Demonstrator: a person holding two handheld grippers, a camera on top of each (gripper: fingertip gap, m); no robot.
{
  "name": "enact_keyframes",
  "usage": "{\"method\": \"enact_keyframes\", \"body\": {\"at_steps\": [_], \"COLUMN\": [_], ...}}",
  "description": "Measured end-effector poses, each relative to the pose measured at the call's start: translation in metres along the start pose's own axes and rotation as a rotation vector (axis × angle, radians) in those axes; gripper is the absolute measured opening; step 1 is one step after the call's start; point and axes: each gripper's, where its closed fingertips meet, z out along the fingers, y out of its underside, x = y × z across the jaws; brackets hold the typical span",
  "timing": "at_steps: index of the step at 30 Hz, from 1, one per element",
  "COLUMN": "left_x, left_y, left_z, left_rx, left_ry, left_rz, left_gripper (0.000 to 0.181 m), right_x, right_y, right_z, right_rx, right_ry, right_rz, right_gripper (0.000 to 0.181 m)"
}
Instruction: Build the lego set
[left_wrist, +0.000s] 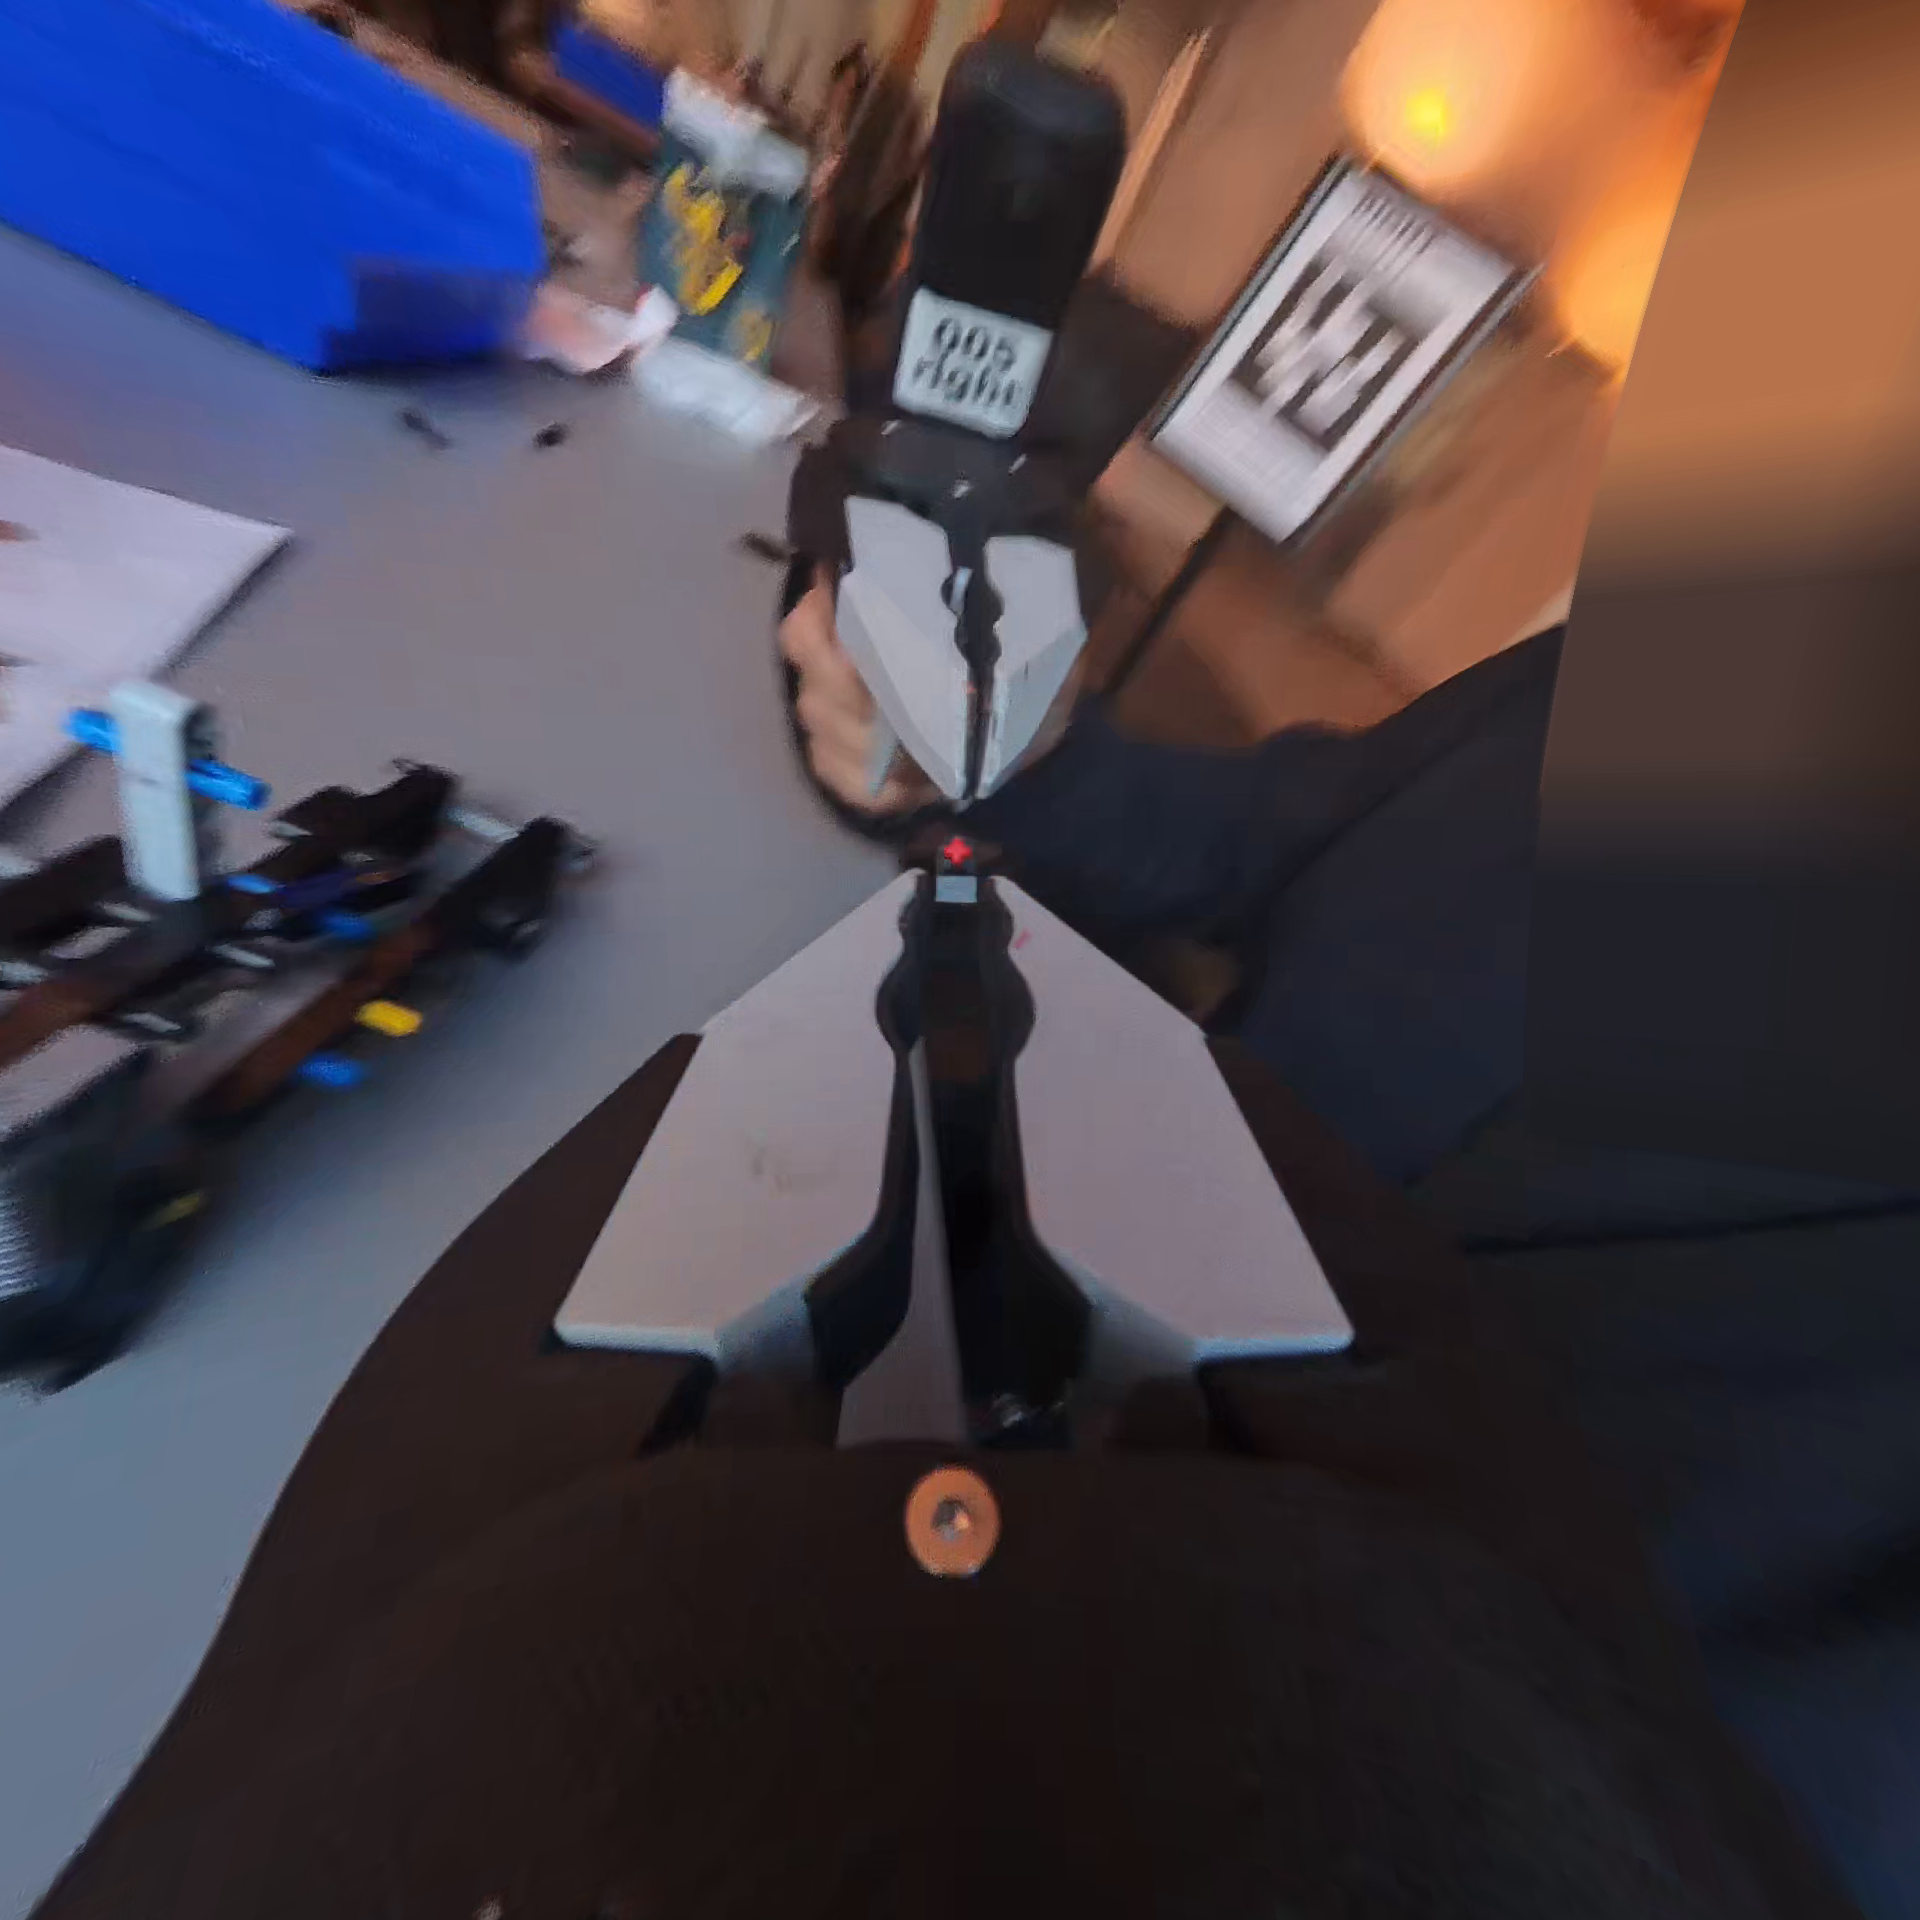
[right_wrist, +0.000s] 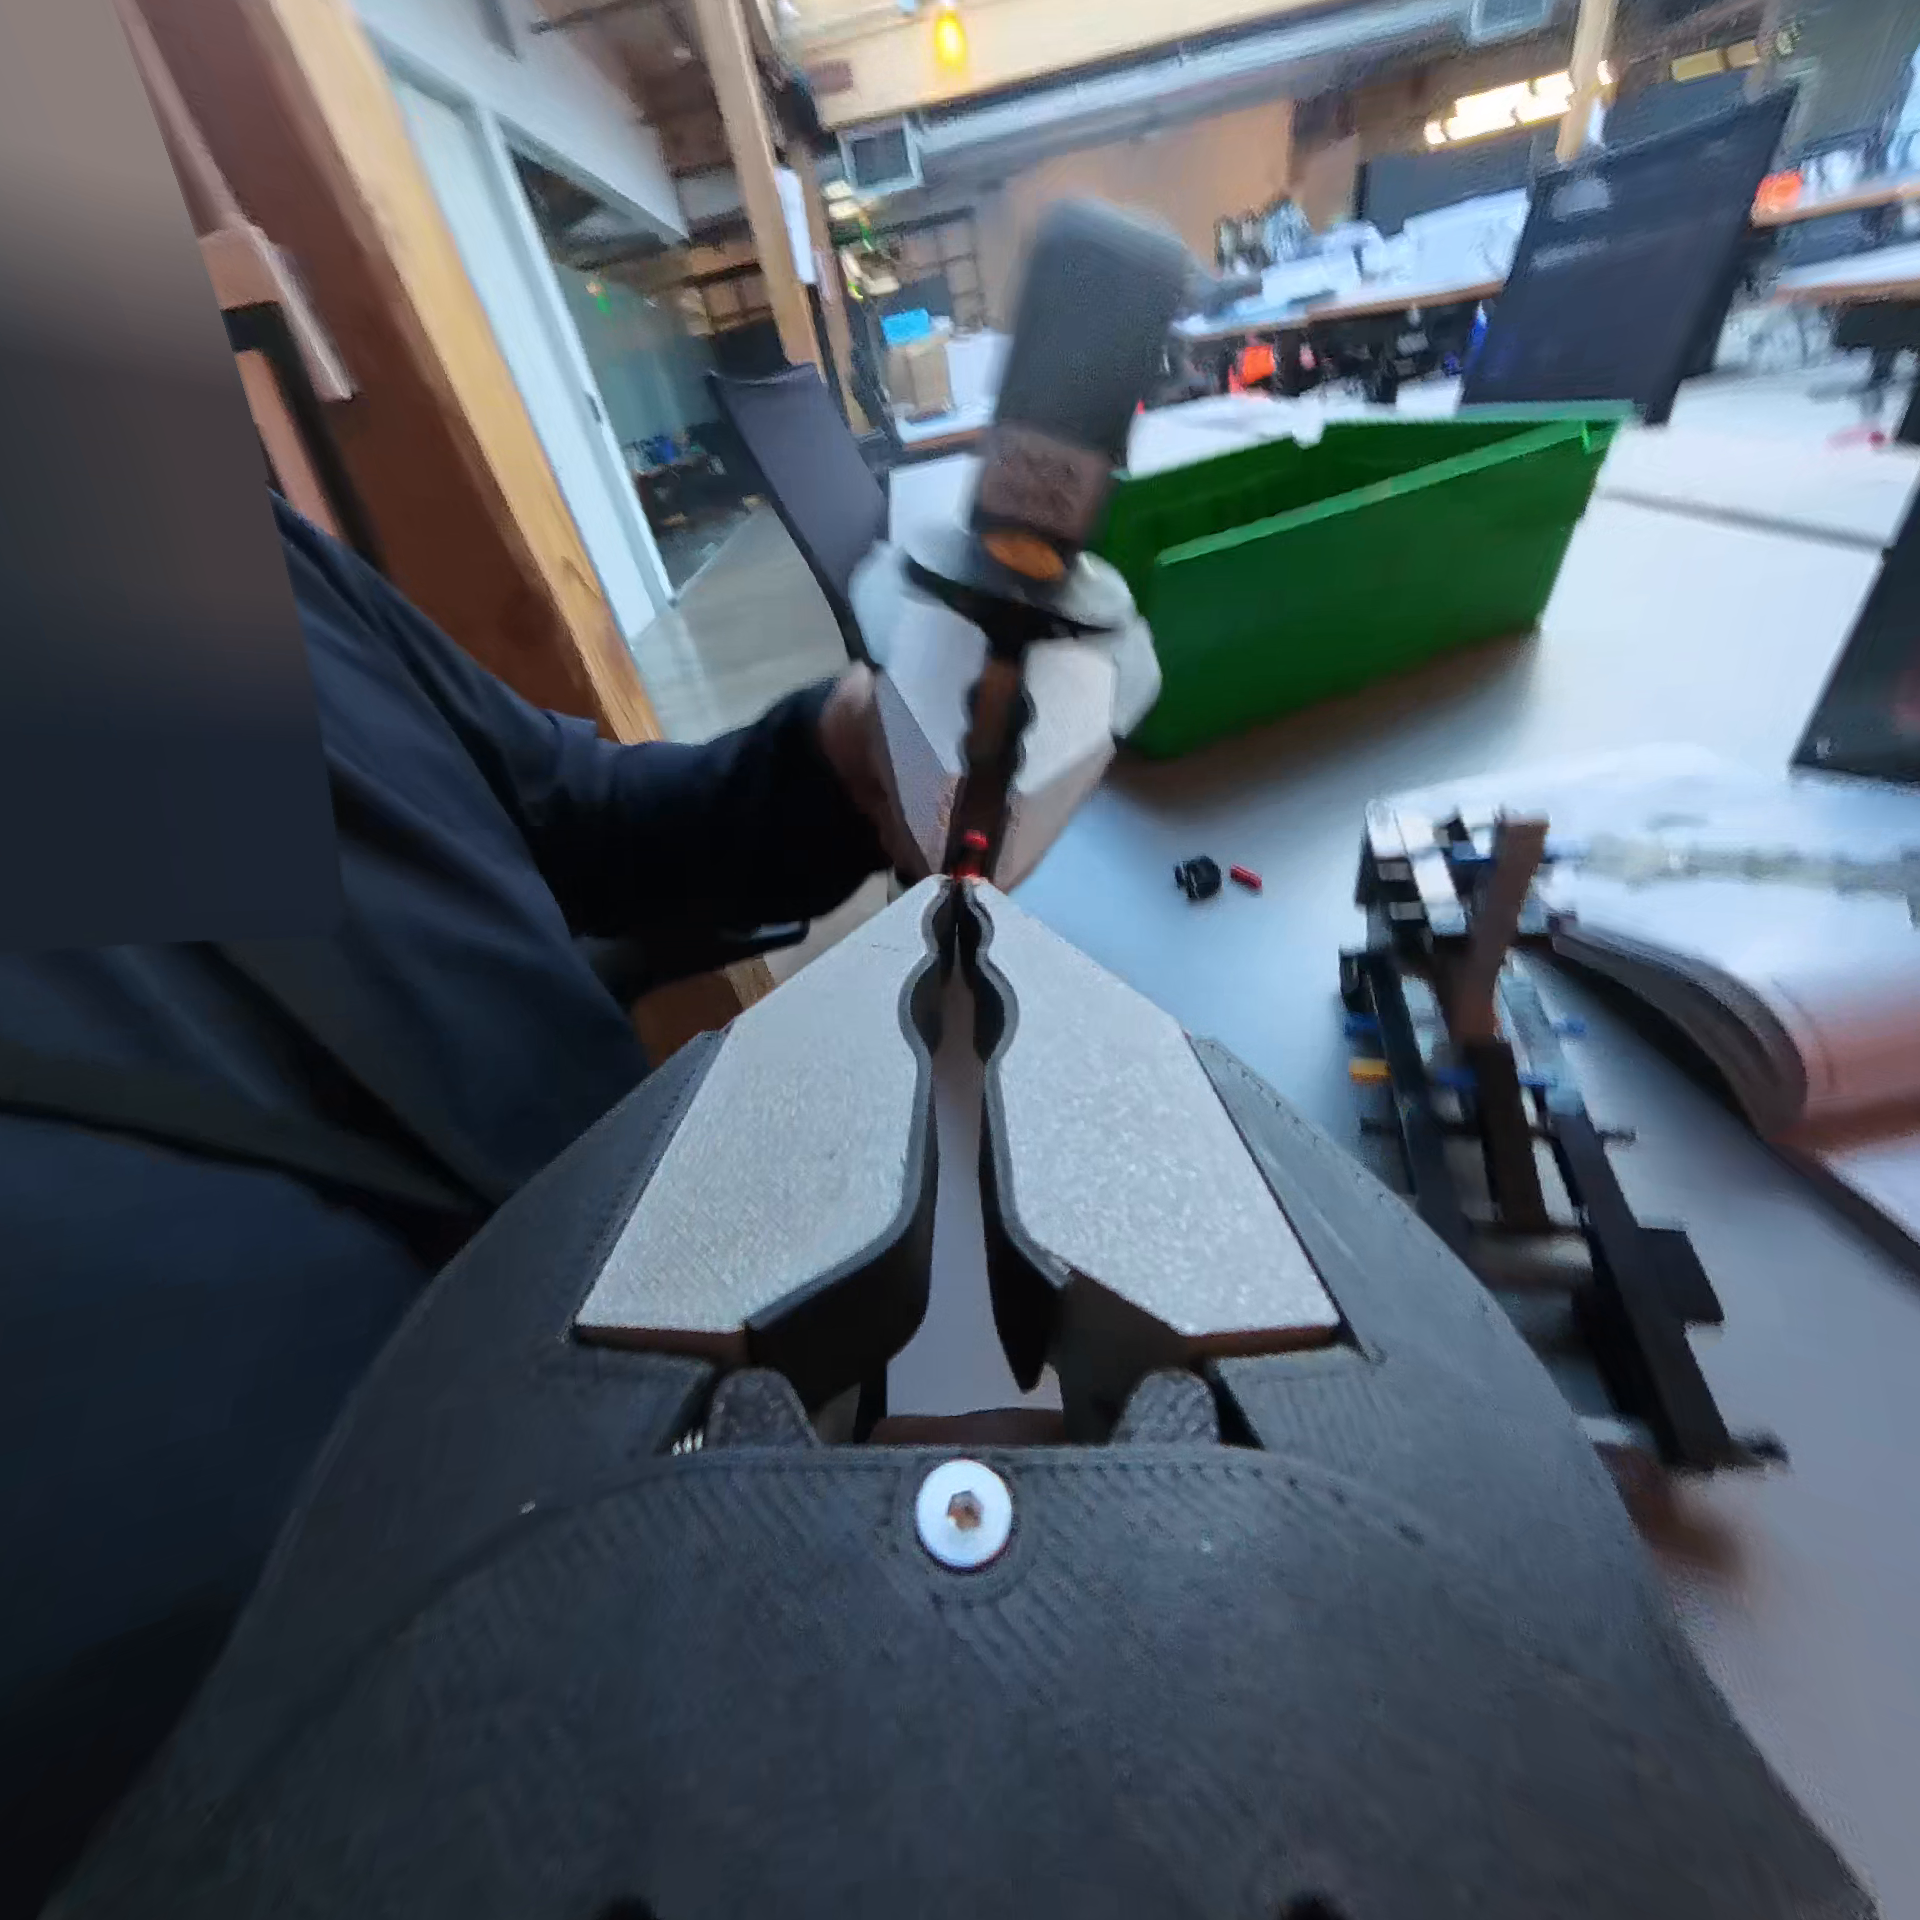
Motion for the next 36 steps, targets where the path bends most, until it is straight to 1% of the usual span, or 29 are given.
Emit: {"method": "enact_keyframes", "body": {"at_steps": [2,5,7,8,11,17,20,22,27,29,33,36], "left_x": [0.002,-0.002,-0.002,0.000,-0.001,0.005,0.006,0.005,-0.002,-0.001,0.001,0.000], "left_y": [-0.002,-0.002,-0.008,-0.012,-0.015,-0.025,-0.028,-0.028,-0.024,-0.023,-0.023,-0.021], "left_z": [0.001,0.003,0.002,0.001,0.002,0.004,0.004,0.005,0.005,0.004,0.002,0.005], "left_rx": [0.003,0.024,0.092,0.132,0.178,0.258,0.279,0.281,0.250,0.239,0.238,0.216], "left_ry": [-0.016,-0.027,-0.028,-0.016,-0.036,-0.098,-0.125,-0.140,-0.168,-0.159,-0.163,-0.164], "left_rz": [0.033,0.029,0.046,0.045,0.057,0.184,0.211,0.201,0.166,0.167,0.173,0.162], "left_gripper": [0.005,0.005,0.005,0.005,0.005,0.005,0.005,0.005,0.006,0.005,0.004,0.008], "right_x": [-0.001,0.002,0.003,0.004,0.005,0.001,0.000,0.001,0.007,0.006,0.007,0.007], "right_y": [0.008,0.010,0.004,0.003,0.001,-0.013,-0.017,-0.017,-0.012,-0.014,-0.015,-0.009], "right_z": [0.000,0.003,0.003,0.004,0.007,0.004,0.003,0.003,0.002,-0.001,-0.008,-0.006], "right_rx": [-0.032,-0.033,0.003,0.010,0.013,0.128,0.169,0.175,0.116,0.119,0.136,0.116], "right_ry": [0.001,0.044,0.073,0.087,0.101,0.054,0.035,0.048,0.176,0.180,0.160,0.156], "right_rz": [0.018,0.019,0.022,0.031,0.036,0.097,0.120,0.109,-0.043,-0.062,-0.035,-0.031], "right_gripper": [0.000,0.008,0.010,0.008,0.005,0.004,0.004,0.004,0.004,0.003,0.004,0.004]}}
